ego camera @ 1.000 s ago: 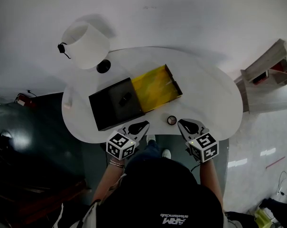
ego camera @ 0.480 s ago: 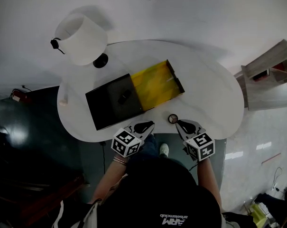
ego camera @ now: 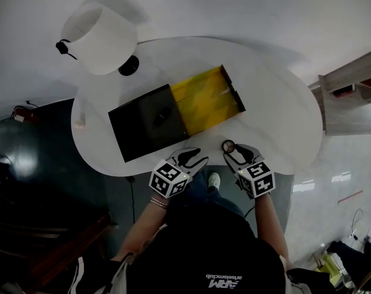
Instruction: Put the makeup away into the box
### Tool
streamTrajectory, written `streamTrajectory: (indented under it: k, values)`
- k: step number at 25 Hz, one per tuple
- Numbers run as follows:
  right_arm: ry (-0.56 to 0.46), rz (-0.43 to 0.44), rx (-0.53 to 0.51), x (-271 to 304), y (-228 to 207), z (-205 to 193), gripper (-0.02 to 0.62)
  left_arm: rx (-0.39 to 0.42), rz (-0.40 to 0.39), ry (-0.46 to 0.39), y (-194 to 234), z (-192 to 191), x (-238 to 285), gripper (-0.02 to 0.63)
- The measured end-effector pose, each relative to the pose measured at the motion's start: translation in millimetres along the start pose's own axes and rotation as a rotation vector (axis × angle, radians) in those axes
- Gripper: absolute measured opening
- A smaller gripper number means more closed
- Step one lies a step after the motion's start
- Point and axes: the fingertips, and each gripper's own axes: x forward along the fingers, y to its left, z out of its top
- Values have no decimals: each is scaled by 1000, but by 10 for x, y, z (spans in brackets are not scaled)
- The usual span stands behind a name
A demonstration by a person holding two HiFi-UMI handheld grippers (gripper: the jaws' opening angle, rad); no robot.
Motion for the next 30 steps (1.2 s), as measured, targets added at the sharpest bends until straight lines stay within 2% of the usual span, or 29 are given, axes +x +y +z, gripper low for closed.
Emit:
streamTrajectory:
  k: [3, 8, 13, 23, 26, 30]
  values:
    - [50, -15, -5, 110, -20, -79, 243, -5, 1, -1, 46, -11, 34, 155]
    - [86, -46, -7, 280, -63, -162, 272, -22, 5, -1, 131, -61, 75, 163]
    - [105, -76, -18, 332, -150, -219, 272, -43, 0, -6, 106, -76, 114, 163]
    - [141, -84, -46, 425, -207, -275, 270, -55, 1, -5, 138, -86, 101, 164]
    - [141, -96, -49, 415, -223, -276, 230, -53, -2, 5, 146, -96, 101, 163]
    - [135, -104, -39, 401, -232, -255, 230, -34, -14, 21, 134, -84, 102, 161]
